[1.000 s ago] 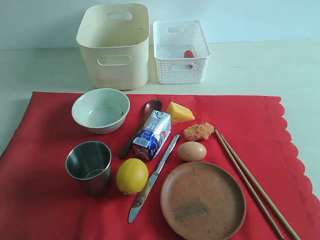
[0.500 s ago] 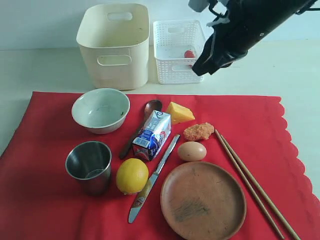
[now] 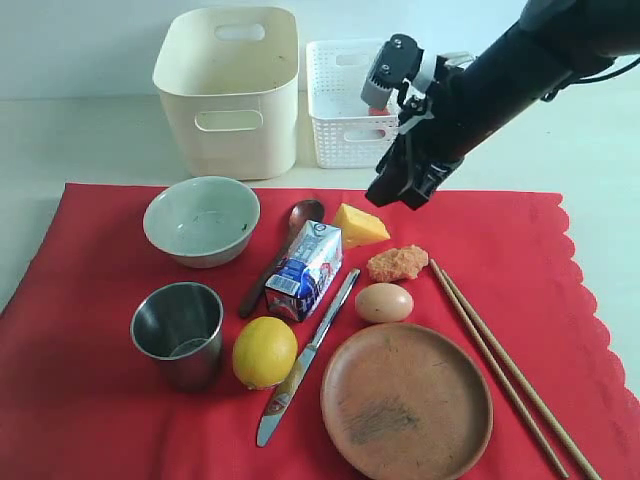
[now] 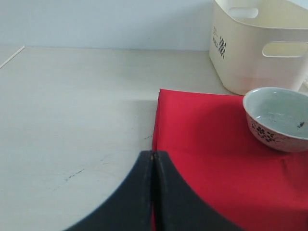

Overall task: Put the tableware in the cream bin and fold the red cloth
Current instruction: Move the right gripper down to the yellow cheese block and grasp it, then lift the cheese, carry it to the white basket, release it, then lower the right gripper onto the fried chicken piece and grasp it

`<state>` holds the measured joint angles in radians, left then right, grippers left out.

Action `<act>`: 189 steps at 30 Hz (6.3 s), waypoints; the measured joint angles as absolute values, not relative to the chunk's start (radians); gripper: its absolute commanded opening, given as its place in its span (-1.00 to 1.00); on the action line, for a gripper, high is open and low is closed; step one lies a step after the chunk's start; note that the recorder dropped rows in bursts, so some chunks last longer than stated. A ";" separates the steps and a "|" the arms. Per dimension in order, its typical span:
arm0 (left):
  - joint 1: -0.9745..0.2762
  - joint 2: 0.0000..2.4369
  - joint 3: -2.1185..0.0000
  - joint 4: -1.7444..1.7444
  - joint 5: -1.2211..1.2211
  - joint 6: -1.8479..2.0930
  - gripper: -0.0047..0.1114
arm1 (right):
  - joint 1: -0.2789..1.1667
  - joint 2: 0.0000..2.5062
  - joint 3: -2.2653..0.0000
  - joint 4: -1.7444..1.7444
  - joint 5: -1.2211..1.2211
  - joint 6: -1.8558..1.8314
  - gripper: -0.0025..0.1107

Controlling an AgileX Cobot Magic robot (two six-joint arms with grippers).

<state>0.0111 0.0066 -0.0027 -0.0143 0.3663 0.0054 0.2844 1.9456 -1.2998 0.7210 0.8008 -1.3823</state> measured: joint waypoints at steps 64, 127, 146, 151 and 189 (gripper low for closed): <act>0.011 0.007 -0.003 -0.014 0.366 0.005 -0.92 | 0.372 1.909 -1.321 0.823 0.299 -1.406 -0.96; 0.011 0.007 -0.003 -0.014 0.366 0.005 -0.92 | 0.359 2.121 -1.676 0.980 0.218 -1.206 0.38; 0.011 0.007 -0.003 -0.014 0.366 0.005 -0.92 | 0.279 2.032 -1.676 0.302 1.030 -0.694 0.38; 0.011 0.007 -0.003 -0.014 0.366 0.005 -0.92 | 0.279 1.986 -1.654 0.329 1.120 -0.751 0.38; 0.011 0.007 -0.003 -0.014 0.366 0.005 -0.92 | 0.295 1.911 -1.128 0.575 0.724 -1.211 0.38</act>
